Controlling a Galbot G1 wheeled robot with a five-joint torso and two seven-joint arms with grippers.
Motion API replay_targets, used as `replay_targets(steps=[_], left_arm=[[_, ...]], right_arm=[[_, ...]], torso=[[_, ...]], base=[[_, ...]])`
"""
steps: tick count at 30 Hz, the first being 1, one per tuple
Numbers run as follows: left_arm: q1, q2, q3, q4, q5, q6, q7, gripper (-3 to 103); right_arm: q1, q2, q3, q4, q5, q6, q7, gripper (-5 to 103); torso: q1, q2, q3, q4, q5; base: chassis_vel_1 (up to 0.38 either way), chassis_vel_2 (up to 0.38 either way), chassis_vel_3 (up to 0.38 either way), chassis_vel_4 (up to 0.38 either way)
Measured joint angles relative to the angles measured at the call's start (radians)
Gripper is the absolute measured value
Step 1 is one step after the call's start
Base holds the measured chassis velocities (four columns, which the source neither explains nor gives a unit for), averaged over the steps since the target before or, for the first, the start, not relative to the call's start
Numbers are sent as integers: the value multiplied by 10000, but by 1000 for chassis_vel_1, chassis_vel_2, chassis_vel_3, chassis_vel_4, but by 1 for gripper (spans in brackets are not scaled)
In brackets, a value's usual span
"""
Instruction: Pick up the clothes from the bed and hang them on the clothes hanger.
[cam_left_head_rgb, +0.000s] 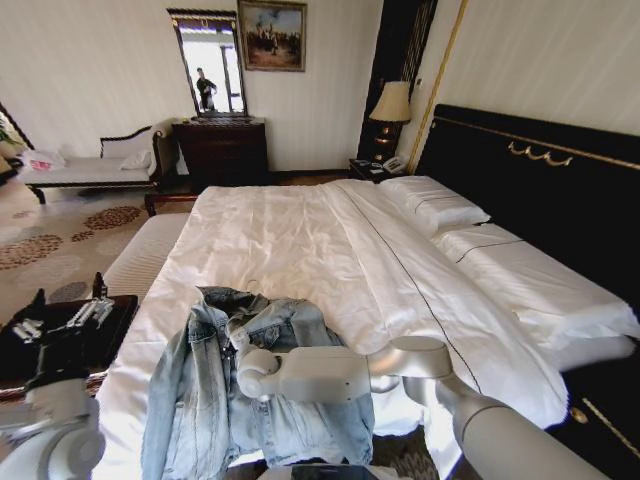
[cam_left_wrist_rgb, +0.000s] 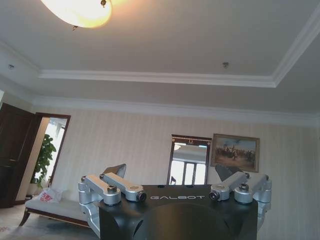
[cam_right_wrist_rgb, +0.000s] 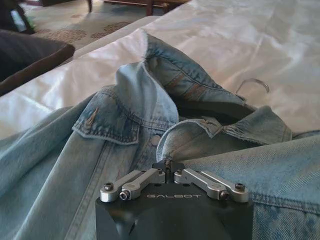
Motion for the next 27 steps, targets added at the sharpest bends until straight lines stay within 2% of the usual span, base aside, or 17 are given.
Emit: replay_targets(steps=[4,6,8,9,10,11,12,15,17,18,19,21,24,25,27], left_arm=[[44,3,-18,-32,-2,0,-2,100],[72,-5,-8,-101,20,0,-7,100],[85,-9,-3,-131,26,1,-8,100],[111,-17,-2,-182,34,6,-8,100],[132,-18,-12,-209,38,12,-8,100],[156,-18,-28,-230,44,16,-8,100],[156,-18,-28,-230,44,16,-8,100],[211,-36,-50,-266,104,22,-9,100],[221,-47,-35,-286,138,23,-9,100],[240,-71,15,-315,210,30,-9,100],[246,-93,61,-342,270,39,-8,100],[249,-115,109,-372,327,52,-8,100],[262,-171,236,-441,488,84,-8,100],[262,-171,236,-441,488,84,-8,100],[296,-214,291,-492,573,98,-8,100]], right_arm=[[-51,191,356,-71,308,60,176,3],[-46,131,395,-14,248,54,374,1],[-35,31,389,73,203,46,437,3],[-18,-259,372,348,137,26,527,8],[-16,-457,363,577,122,9,602,8],[-15,-704,366,902,108,-6,741,14],[-15,-704,366,902,108,-6,741,14],[-38,-1313,549,1963,96,-16,1074,30],[-34,-1493,644,2283,86,-16,1047,30],[-15,-1738,745,2706,59,-15,925,41],[6,-1965,808,3085,-6,-8,811,46],[11,-2155,829,3361,-105,2,712,46],[-106,-2697,808,4024,-500,14,412,62],[-106,-2697,808,4024,-500,14,412,62],[-317,-2972,816,4359,-816,112,204,73]], torso=[[0,0,0,0,2],[0,0,0,3,3],[0,0,-1,4,3],[0,0,-1,3,3],[-1,0,-1,1,2],[0,0,0,0,5],[0,0,0,0,5],[0,0,0,-2,6],[0,0,0,-1,7],[-1,0,0,0,7],[-1,0,-1,0,6],[-1,0,-1,1,6],[0,0,-1,-1,5],[0,0,-1,-1,5],[0,0,0,-2,6]], base=[[0,0,0,0],[0,0,0,0],[0,0,0,0],[0,0,0,0],[0,0,0,0],[0,0,0,0],[0,0,0,0],[0,0,0,0],[0,0,0,0],[0,0,0,0],[0,0,0,0],[0,0,0,0],[0,0,0,0],[0,0,0,0],[0,0,0,0]])
